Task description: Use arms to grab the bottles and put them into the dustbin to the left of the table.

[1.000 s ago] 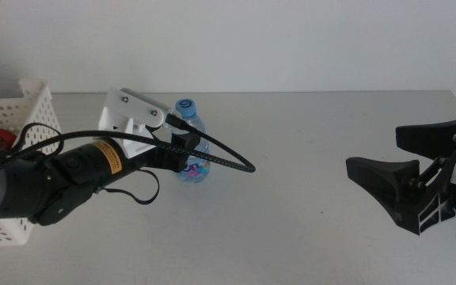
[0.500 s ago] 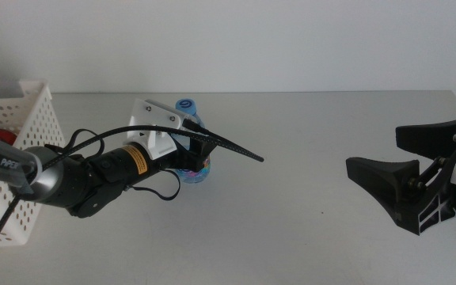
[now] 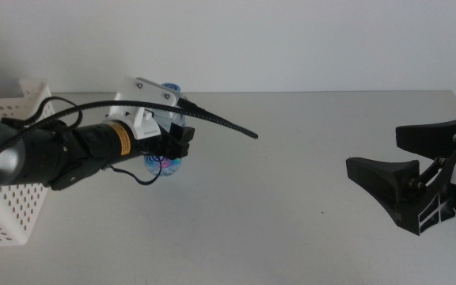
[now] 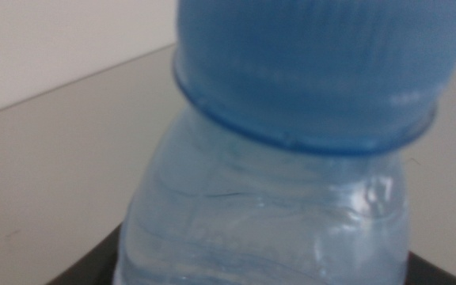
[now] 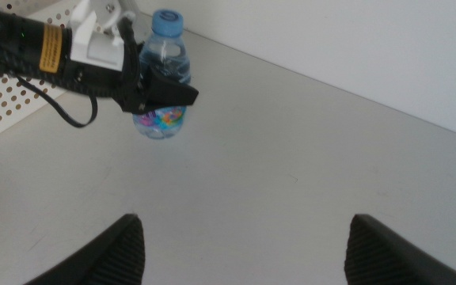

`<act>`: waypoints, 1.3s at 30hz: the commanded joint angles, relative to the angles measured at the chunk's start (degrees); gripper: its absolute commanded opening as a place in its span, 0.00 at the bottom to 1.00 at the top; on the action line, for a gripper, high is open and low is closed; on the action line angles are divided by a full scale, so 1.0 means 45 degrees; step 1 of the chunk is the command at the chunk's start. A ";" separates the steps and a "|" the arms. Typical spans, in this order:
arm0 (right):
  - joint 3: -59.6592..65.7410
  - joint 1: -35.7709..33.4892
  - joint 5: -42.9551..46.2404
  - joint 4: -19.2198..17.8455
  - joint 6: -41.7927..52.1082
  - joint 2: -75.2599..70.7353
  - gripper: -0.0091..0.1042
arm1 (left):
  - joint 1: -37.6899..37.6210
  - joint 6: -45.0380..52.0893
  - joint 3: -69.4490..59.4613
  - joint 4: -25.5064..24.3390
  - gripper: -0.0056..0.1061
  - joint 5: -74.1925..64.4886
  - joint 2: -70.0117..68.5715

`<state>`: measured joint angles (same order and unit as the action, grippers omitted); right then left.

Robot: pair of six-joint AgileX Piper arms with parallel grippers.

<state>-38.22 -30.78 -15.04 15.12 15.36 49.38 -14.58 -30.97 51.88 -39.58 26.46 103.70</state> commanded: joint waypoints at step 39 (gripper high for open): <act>-0.0304 -0.0046 0.0854 -0.0008 0.0160 -0.0132 0.65 | 0.4792 1.0236 0.7828 0.6117 0.04 -1.6346 -0.5677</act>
<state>-38.22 -30.78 -15.04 15.12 15.36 49.38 5.68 13.84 84.57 -12.09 -51.96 79.82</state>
